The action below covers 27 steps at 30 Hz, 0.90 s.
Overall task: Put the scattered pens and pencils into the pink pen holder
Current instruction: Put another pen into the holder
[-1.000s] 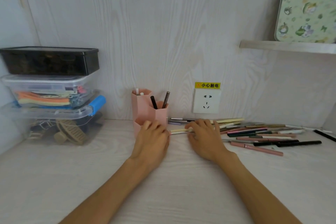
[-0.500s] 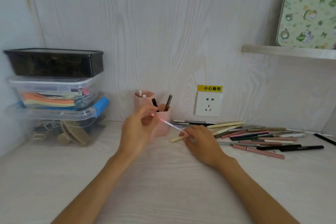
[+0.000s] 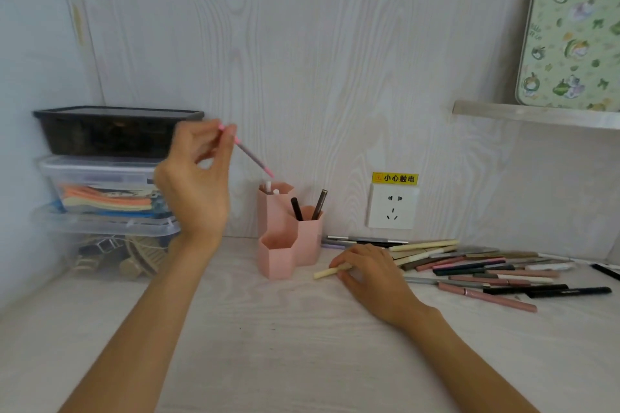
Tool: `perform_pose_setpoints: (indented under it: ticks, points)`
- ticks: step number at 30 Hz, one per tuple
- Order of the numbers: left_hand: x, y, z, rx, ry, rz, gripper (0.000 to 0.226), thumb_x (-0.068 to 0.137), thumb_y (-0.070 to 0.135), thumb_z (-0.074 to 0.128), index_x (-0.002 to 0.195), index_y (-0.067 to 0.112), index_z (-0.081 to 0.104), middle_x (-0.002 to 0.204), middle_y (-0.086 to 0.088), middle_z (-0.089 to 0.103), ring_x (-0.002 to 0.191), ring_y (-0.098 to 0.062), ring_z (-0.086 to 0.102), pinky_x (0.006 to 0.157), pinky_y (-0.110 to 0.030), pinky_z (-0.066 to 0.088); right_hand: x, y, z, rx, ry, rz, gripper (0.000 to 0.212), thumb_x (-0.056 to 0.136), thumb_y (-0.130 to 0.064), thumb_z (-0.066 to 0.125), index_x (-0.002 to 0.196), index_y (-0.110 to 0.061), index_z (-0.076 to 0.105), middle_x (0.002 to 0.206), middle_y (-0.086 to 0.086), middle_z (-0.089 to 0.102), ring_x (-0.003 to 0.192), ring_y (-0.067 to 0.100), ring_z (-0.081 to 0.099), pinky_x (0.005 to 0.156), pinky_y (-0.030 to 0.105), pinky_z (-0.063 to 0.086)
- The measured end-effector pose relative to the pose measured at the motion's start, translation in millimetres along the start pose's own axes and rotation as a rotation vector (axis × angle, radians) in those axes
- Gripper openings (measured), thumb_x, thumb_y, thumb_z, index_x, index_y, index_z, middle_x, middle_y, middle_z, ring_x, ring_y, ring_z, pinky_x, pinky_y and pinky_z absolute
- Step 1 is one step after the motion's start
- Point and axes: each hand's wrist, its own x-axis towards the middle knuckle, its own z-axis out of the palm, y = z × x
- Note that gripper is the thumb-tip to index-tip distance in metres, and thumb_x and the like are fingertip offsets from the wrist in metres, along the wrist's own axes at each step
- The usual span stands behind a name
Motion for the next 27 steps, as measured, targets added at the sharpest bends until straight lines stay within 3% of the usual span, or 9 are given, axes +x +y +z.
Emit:
perform_pose_setpoints:
  ticks: [4,7,10,13,16,18,22,27]
  points:
    - [-36,-24,5,0.36,-0.343,-0.012,0.017,0.089,0.029,0.062,0.098,0.015,0.065,0.089,0.005,0.072,0.08,-0.016,0.07,0.067,-0.036,0.056,-1,-2,-4,0.038,0.003,-0.024,0.016,0.089,-0.024,0.057,0.102,-0.026,0.066,0.104,-0.007,0.064,0.103,0.012,0.055,0.09,0.023,0.036]
    - [-58,-30,0,0.52,-0.423,-0.082,0.026,0.095,0.032,0.05,0.113,0.022,0.063,0.099,-0.004,0.072,0.081,-0.026,0.068,0.064,-0.031,0.048,-3,1,-6,0.034,0.012,-0.031,0.016,0.089,-0.022,0.057,0.103,-0.025,0.064,0.106,-0.008,0.065,0.103,0.012,0.055,0.09,0.024,0.036]
    - [-70,-27,-4,0.483,-0.498,-0.156,0.039,0.097,0.03,0.043,0.134,0.019,0.047,0.124,-0.008,0.061,0.108,-0.026,0.059,0.08,-0.033,0.045,-4,5,-8,0.012,0.058,-0.019,0.016,0.089,-0.021,0.056,0.103,-0.024,0.063,0.107,-0.009,0.065,0.105,0.013,0.053,0.092,0.024,0.033]
    - [-82,-24,-14,0.444,-0.606,-0.478,0.068,0.089,0.047,0.05,0.145,0.022,0.021,0.146,0.0,0.039,0.128,-0.02,0.043,0.098,-0.044,0.04,-1,5,-12,-0.008,0.145,-0.001,0.015,0.09,-0.022,0.055,0.104,-0.023,0.061,0.104,-0.006,0.066,0.1,0.015,0.056,0.084,0.023,0.035]
    - [-91,-25,-24,0.43,-0.75,-0.734,0.085,0.073,0.061,0.063,0.14,0.024,0.028,0.136,0.006,0.048,0.115,-0.016,0.053,0.095,-0.04,0.045,2,-2,-22,0.075,0.325,0.076,0.012,0.093,-0.026,0.052,0.105,-0.024,0.054,0.097,-0.007,0.066,0.088,0.013,0.061,0.07,0.022,0.04]
    - [-96,-26,-25,0.41,-0.769,-0.799,0.067,0.068,0.055,0.071,0.125,0.029,0.046,0.122,0.008,0.059,0.102,-0.013,0.058,0.088,-0.034,0.047,3,-9,-31,0.278,0.457,0.141,0.017,0.094,-0.026,0.051,0.11,-0.03,0.046,0.094,-0.014,0.065,0.084,0.002,0.062,0.069,0.016,0.044]
    - [-104,-21,-24,0.395,-0.765,-0.757,0.044,0.061,0.054,0.074,0.097,0.042,0.052,0.097,0.019,0.063,0.086,-0.002,0.059,0.072,-0.026,0.048,8,-23,-51,0.878,0.65,0.215,0.044,0.092,-0.018,0.054,0.13,-0.032,0.035,0.096,-0.006,0.072,0.089,0.002,0.067,0.078,0.008,0.049]
    - [-103,-18,-24,0.458,-0.779,-0.624,0.043,0.064,0.062,0.07,0.099,0.042,0.053,0.085,0.025,0.059,0.076,0.008,0.055,0.058,-0.013,0.037,32,-51,-65,0.978,0.759,0.188,0.047,0.093,-0.013,0.054,0.134,-0.027,0.036,0.094,0.008,0.071,0.094,0.008,0.068,0.079,0.019,0.055]
